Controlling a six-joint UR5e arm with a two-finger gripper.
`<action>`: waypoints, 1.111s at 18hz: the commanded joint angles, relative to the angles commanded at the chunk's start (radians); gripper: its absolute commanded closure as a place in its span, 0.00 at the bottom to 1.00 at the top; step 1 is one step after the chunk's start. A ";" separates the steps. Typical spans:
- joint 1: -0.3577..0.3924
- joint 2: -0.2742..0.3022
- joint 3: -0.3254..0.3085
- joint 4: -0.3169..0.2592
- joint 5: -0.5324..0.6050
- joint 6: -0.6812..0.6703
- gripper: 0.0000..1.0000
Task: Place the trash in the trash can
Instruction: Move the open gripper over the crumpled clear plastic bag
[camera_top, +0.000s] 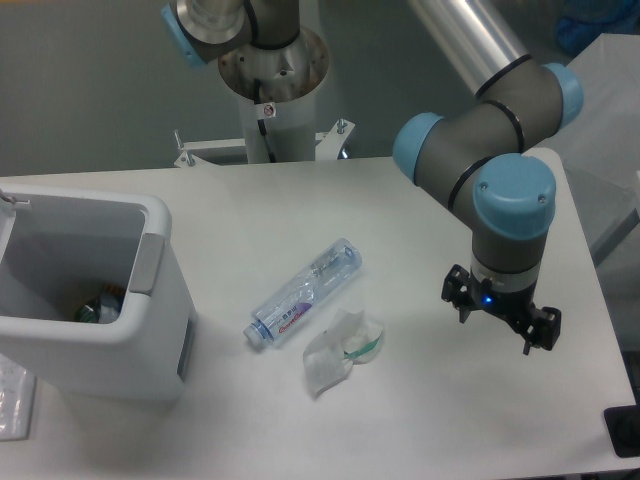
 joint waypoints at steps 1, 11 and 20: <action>0.000 0.000 -0.003 0.002 0.003 0.000 0.00; -0.028 -0.008 -0.118 0.121 0.002 -0.041 0.00; -0.107 -0.009 -0.190 0.140 0.052 -0.140 0.00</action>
